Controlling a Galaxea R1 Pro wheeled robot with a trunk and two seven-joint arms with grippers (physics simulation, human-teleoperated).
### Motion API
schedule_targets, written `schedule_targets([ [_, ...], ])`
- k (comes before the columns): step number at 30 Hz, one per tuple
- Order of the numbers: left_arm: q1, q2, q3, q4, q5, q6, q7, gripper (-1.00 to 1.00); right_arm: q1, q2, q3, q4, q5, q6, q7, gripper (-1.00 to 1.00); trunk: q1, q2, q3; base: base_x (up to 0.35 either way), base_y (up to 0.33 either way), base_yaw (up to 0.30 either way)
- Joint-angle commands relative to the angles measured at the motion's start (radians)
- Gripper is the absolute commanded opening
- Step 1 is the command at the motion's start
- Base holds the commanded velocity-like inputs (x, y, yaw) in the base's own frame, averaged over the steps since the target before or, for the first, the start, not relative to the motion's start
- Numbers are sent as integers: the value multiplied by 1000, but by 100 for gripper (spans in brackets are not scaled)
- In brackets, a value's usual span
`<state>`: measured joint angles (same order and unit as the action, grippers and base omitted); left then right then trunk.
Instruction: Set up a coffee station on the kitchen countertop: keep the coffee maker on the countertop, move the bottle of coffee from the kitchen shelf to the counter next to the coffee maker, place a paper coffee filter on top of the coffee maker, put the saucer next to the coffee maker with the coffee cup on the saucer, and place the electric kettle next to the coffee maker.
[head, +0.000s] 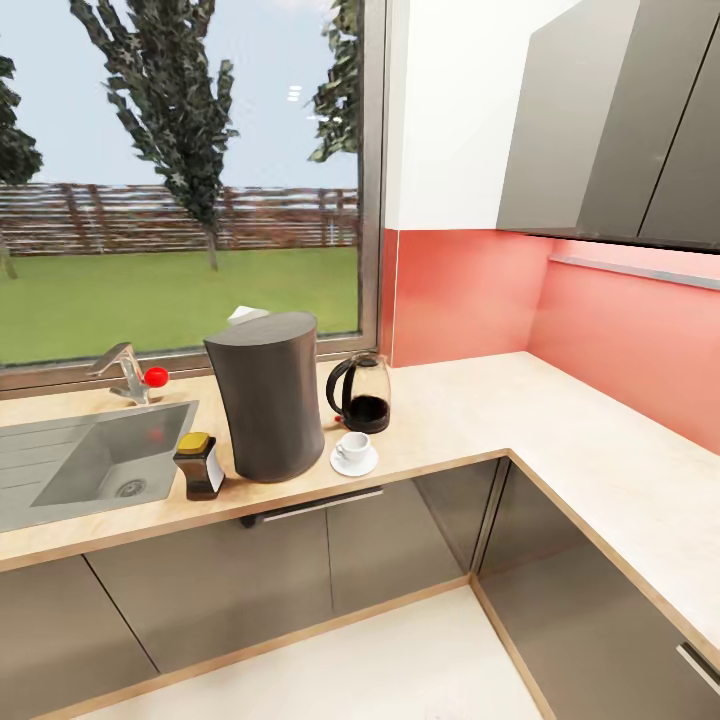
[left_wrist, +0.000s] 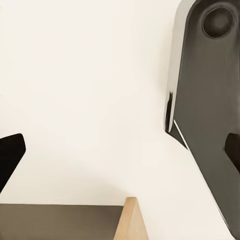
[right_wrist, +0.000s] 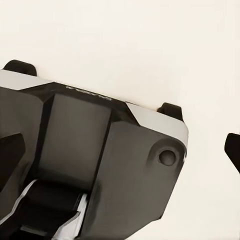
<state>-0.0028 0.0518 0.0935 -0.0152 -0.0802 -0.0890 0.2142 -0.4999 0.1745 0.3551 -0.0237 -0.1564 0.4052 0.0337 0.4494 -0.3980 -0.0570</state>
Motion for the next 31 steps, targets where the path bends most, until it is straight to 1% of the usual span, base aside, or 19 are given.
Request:
schedule_targets([
  [1, 0, 2, 8, 0, -8, -2, 3, 100, 10, 0, 8, -1, -8, -4, 1, 100, 1, -2, -2, 0, 0, 0],
  [4, 0, 4, 8, 0, -8, -2, 3, 100, 23, 0, 8, -2, -9, -29, -1, 100, 1, -2, -2, 0, 0, 0],
  [5, 0, 4, 8, 0, -8, -2, 3, 100, 24, 0, 9, -2, -9, -54, -1, 100, 1, -2, -2, 0, 0, 0],
  [6, 0, 4, 8, 0, -8, -2, 3, 100, 25, -8, 9, -2, -8, -85, -1, 100, 1, -2, -2, 0, 0, 0],
  [9, 0, 3, 8, 0, -9, -1, 2, 100, 27, -61, 10, -2, -6, -203, -1, 100, 1, -2, -2, 0, 0, 0],
  [11, 0, 3, 8, 0, -9, -2, 2, 100, 27, -92, 10, -2, -5, -235, -1, 100, 1, -2, -2, 0, 0, 0],
  [14, 0, 5, 8, 0, -9, -2, 2, 100, 27, -112, 10, -2, -6, -247, -1, 100, 1, -2, -2, 0, 0, 0],
  [21, 0, 8, 9, 0, -7, -2, 3, 100, 27, -119, 11, -2, -7, -252, -2, 100, 1, -2, -2, 0, 0, 0],
  [31, 0, 2, 9, 0, -9, -1, 5, 100, 28, -119, 11, -2, -7, -252, -2, 100, 1, -2, -2, 0, 0, 0],
])
